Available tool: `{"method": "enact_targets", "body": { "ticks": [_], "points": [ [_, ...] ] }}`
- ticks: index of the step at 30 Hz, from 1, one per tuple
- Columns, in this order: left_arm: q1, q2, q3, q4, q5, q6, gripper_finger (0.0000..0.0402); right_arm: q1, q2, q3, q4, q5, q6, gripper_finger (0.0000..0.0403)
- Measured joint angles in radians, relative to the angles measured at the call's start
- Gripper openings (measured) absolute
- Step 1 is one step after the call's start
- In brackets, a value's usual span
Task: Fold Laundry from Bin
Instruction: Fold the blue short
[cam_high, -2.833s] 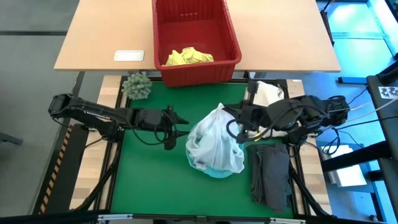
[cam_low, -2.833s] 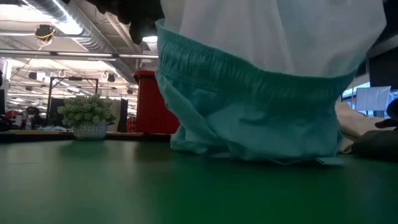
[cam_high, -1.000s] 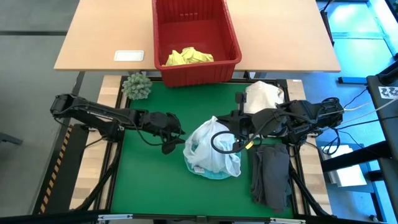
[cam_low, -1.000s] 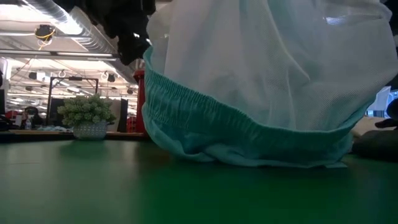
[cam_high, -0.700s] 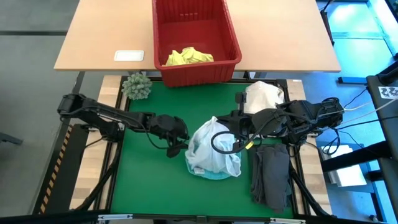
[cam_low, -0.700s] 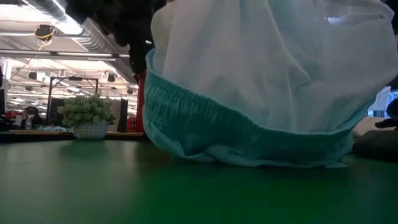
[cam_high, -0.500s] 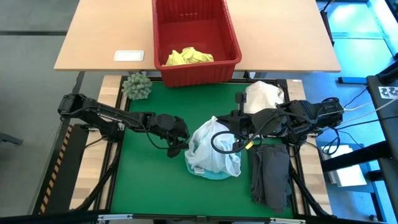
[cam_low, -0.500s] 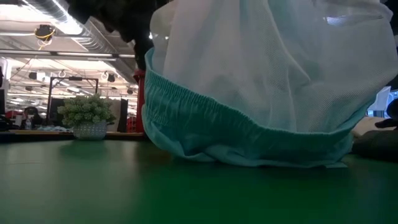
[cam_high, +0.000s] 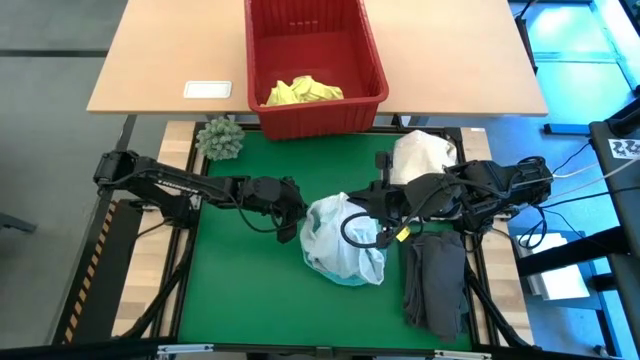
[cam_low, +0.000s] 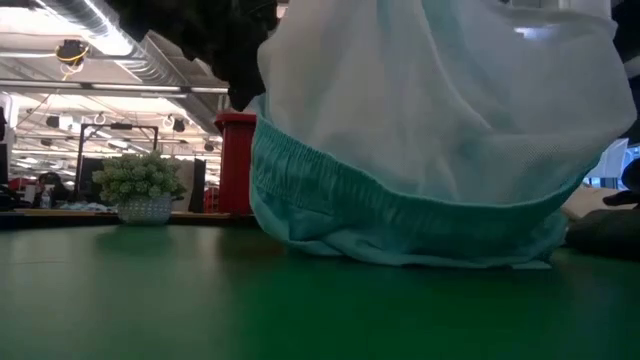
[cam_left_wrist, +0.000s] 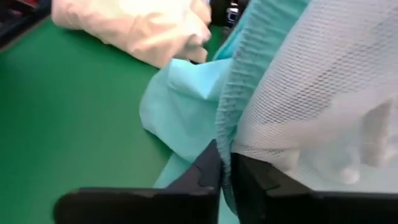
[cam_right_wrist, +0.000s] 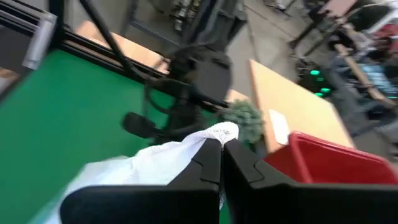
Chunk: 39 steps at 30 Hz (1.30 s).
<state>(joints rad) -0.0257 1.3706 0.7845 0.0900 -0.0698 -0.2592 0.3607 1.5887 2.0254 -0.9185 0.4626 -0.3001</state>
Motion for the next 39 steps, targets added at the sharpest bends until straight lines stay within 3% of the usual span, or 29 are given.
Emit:
{"method": "enact_targets", "body": {
  "ticks": [3,7,12,17,26,32,39],
  "points": [
    [0.007,-0.013,0.0,0.002,-0.033,0.012,0.0006,0.0,0.004,0.0,-0.011,-0.056,0.035,0.0],
    [0.004,-0.071,0.0,0.0,-0.101,0.031,0.0003,0.0,0.035,0.001,-0.072,-0.045,0.076,0.0],
    [-0.014,-0.166,0.0,-0.002,-0.189,0.055,0.0002,-0.015,0.109,0.0,-0.211,0.1,0.114,0.0],
    [-0.041,-0.229,0.0,-0.04,-0.286,0.058,0.0002,-0.037,0.182,0.0,-0.307,0.15,0.167,0.0],
    [-0.07,-0.261,0.0,-0.196,-0.506,0.033,0.0001,-0.047,0.225,0.002,-0.406,0.529,0.228,0.0],
    [-0.069,-0.261,0.001,-0.241,-0.549,-0.006,0.0,-0.047,0.154,0.005,-0.426,0.775,0.273,0.0],
    [-0.076,-0.261,0.097,-0.405,-0.536,-0.07,0.0,-0.048,0.114,0.005,-0.421,0.808,0.275,0.0]
  ]
}}
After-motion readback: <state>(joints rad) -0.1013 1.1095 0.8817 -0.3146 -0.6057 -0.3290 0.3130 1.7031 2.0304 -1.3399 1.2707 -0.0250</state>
